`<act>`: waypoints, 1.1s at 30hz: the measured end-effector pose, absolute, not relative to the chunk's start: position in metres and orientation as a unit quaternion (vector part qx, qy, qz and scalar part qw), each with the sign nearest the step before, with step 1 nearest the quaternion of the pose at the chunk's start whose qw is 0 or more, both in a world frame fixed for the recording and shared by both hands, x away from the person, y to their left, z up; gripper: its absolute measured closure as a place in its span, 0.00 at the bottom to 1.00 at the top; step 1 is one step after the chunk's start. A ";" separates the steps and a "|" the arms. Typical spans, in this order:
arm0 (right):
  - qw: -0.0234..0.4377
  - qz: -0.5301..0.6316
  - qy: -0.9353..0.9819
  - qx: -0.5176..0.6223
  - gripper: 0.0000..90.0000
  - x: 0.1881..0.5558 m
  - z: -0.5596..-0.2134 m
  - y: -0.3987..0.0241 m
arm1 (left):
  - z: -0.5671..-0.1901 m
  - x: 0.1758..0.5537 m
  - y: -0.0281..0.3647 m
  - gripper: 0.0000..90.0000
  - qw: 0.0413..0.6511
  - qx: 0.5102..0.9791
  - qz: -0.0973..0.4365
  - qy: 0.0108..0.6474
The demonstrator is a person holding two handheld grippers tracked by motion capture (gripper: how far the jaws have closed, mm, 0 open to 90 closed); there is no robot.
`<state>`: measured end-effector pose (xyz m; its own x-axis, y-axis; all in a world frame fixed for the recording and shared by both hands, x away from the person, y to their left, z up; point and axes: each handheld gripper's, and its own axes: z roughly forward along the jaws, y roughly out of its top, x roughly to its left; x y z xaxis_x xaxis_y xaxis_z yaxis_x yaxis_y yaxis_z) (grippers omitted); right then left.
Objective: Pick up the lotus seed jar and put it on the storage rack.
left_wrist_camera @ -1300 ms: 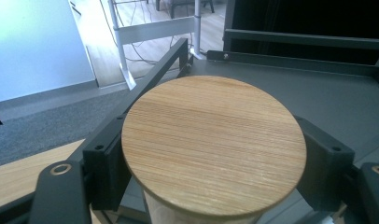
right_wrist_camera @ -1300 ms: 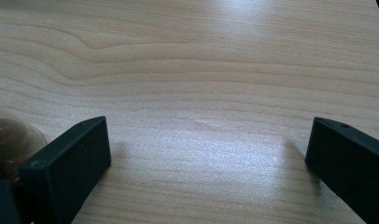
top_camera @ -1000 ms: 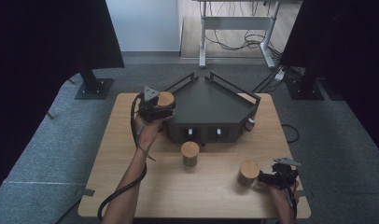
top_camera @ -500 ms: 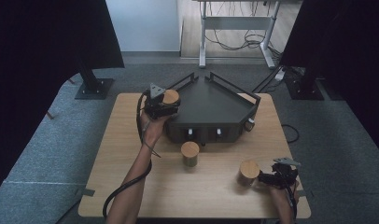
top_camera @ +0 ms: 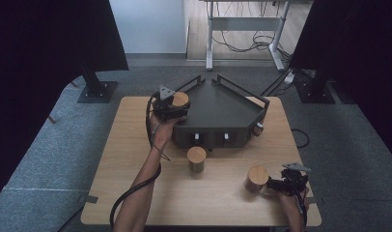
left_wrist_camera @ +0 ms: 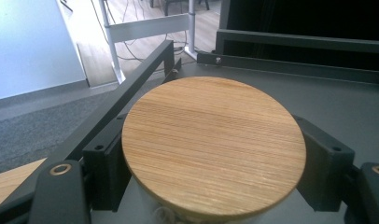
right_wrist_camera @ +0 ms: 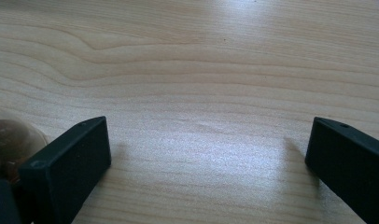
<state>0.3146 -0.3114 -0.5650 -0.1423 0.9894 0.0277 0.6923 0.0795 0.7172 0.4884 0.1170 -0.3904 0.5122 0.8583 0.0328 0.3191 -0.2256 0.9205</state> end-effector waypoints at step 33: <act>0.245 0.303 0.694 0.605 0.00 0.315 -0.565 -0.311 | -0.400 0.497 0.113 0.22 0.462 0.737 0.275 0.409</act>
<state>0.3151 -0.3113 -0.5650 -0.1486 0.9885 0.0270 0.6914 0.0843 0.7176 0.4966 0.1133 -0.3996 0.5134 0.8577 0.0277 0.3488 -0.2380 0.9065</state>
